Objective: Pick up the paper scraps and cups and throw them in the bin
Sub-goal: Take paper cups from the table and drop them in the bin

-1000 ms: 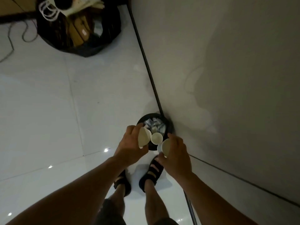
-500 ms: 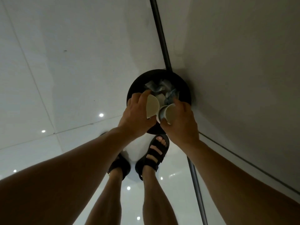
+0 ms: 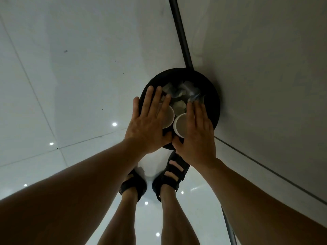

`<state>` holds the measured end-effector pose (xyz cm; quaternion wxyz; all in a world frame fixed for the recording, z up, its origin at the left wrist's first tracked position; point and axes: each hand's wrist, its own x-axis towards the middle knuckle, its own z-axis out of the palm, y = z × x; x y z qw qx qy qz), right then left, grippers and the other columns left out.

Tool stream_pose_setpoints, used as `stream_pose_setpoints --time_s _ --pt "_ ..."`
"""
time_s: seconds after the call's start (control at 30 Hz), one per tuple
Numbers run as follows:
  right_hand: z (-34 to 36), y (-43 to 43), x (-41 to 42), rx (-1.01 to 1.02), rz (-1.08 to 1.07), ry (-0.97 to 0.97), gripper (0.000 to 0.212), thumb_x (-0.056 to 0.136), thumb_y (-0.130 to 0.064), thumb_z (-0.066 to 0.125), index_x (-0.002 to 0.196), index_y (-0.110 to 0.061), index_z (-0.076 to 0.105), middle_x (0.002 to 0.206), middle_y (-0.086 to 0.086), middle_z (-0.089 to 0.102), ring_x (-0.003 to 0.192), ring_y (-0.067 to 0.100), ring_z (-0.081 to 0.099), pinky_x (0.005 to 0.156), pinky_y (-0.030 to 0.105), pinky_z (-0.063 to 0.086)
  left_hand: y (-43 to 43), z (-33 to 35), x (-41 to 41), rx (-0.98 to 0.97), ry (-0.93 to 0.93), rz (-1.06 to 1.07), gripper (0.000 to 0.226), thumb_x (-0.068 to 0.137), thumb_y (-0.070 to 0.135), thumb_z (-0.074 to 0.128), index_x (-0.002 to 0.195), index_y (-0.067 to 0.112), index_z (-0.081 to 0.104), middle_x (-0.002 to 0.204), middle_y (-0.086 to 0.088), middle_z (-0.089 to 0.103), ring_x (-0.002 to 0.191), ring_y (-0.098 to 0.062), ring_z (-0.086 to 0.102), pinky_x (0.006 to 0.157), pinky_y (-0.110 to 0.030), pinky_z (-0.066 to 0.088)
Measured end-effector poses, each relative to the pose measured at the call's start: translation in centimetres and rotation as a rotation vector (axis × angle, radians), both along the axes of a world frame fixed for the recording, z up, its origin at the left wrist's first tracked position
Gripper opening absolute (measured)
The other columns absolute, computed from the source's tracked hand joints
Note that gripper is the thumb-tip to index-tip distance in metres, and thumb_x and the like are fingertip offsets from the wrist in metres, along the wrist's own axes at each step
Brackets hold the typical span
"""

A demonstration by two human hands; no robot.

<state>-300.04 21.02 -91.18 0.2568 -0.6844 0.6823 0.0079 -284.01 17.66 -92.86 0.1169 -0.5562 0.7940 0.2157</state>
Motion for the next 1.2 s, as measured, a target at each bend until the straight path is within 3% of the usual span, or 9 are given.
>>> stream_pose_setpoints --time_s 0.3,0.37,0.5,0.63,0.8,1.2 --pt "4.1 -0.5 0.2 0.066 0.018 0.003 0.110 0.076 -0.055 0.070 0.156 -0.016 0.006 0.163 0.011 0.004 0.150 0.028 -0.002 0.118 0.052 0.020 0.6 4.2 2.4 0.031 0.029 0.061 0.103 0.075 0.075 0.028 0.151 0.018 -0.011 0.159 -0.012 -0.011 0.145 -0.032 -0.016 0.114 -0.055 0.002" --pt "6.8 -0.9 0.3 0.060 0.052 0.018 0.111 0.076 -0.051 0.072 0.156 -0.017 0.003 0.163 0.010 0.003 0.150 0.029 -0.002 0.118 0.051 0.021 0.7 7.0 4.1 0.041 0.009 0.112 0.099 0.076 0.073 0.025 0.151 0.019 -0.011 0.160 -0.012 -0.009 0.146 -0.033 -0.013 0.114 -0.055 0.004" --pt "14.1 -2.3 2.1 0.028 0.080 0.040 0.107 0.078 -0.051 0.070 0.156 -0.018 0.004 0.163 0.010 0.004 0.150 0.029 0.000 0.117 0.048 0.020 0.8 14.4 8.3 0.028 -0.018 0.192 0.097 0.082 0.066 0.040 0.151 0.020 -0.010 0.160 -0.011 -0.009 0.146 -0.032 -0.015 0.114 -0.055 0.004" --pt "22.6 -3.2 6.1 -0.021 0.140 0.013 0.099 0.081 -0.051 0.065 0.156 -0.016 0.009 0.163 0.009 0.008 0.150 0.027 0.000 0.119 0.050 0.019 1.4 23.1 12.3 -0.006 -0.036 0.292 0.095 0.084 0.068 0.032 0.146 0.025 -0.026 0.157 -0.005 -0.023 0.143 -0.027 -0.026 0.114 -0.050 -0.006" --pt "31.6 -3.2 11.3 -0.032 0.313 -0.029 0.097 0.086 -0.060 0.053 0.155 -0.024 -0.005 0.164 0.000 -0.007 0.149 0.019 -0.013 0.120 0.044 0.005 4.4 33.5 16.4 -0.042 -0.046 0.498 0.089 0.086 0.065 0.027 0.149 0.021 -0.018 0.159 -0.005 -0.018 0.145 -0.027 -0.021 0.116 -0.053 -0.001" --pt "42.8 8.3 14.4 0.041 0.930 0.025 0.095 0.086 -0.060 0.046 0.152 -0.029 -0.015 0.161 -0.003 -0.019 0.147 0.018 -0.022 0.120 0.047 0.004 27.1 48.9 16.0 -0.100 -0.055 1.244 0.085 0.088 0.066 0.028 0.152 0.022 -0.008 0.161 -0.002 -0.010 0.147 -0.023 -0.015 0.117 -0.050 -0.001"
